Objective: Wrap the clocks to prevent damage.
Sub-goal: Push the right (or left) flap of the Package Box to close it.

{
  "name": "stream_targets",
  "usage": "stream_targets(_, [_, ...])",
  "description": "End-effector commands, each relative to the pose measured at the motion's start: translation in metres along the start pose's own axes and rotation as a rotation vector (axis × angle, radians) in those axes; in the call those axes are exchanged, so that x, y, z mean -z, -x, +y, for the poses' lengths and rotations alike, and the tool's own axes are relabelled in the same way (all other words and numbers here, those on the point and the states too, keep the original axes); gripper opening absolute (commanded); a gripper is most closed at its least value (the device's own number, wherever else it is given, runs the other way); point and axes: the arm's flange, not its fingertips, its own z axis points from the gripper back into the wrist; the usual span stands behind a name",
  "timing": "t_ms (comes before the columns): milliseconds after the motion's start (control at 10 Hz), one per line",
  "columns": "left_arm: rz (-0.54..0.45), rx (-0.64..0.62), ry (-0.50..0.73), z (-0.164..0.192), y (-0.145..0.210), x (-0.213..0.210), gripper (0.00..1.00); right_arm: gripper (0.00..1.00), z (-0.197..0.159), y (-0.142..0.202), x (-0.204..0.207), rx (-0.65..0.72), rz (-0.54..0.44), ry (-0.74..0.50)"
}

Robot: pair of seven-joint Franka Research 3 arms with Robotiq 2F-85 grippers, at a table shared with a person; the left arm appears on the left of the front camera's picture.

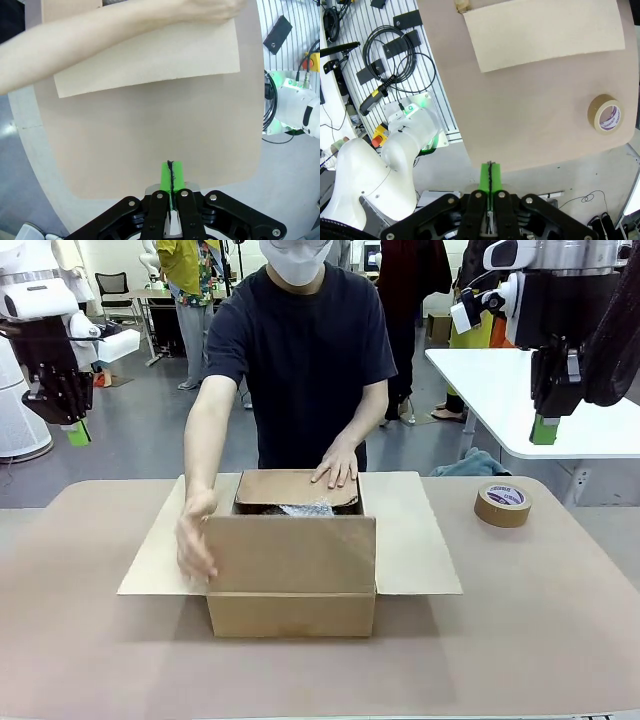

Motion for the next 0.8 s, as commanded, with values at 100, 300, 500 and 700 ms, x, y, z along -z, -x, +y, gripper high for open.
stream_targets(100, [0.023,-0.003,-0.013,0.0005,0.002,-0.0019,0.0,0.01,0.0006,-0.0021,0.0008,0.012,-0.014,-0.013])
stream_targets(300, [0.023,-0.003,-0.013,0.0005,0.002,-0.0019,0.0,0.01,0.0006,-0.0021,0.0008,0.012,-0.014,-0.013])
stream_targets(500, [0.023,-0.003,-0.013,0.0005,0.002,-0.0019,0.0,0.01,0.0006,-0.0021,0.0008,0.012,-0.014,-0.013])
stream_targets(700, [0.023,-0.003,-0.013,0.0005,0.002,-0.0019,0.0,0.01,0.0006,-0.0021,0.0008,0.012,-0.014,-0.013])
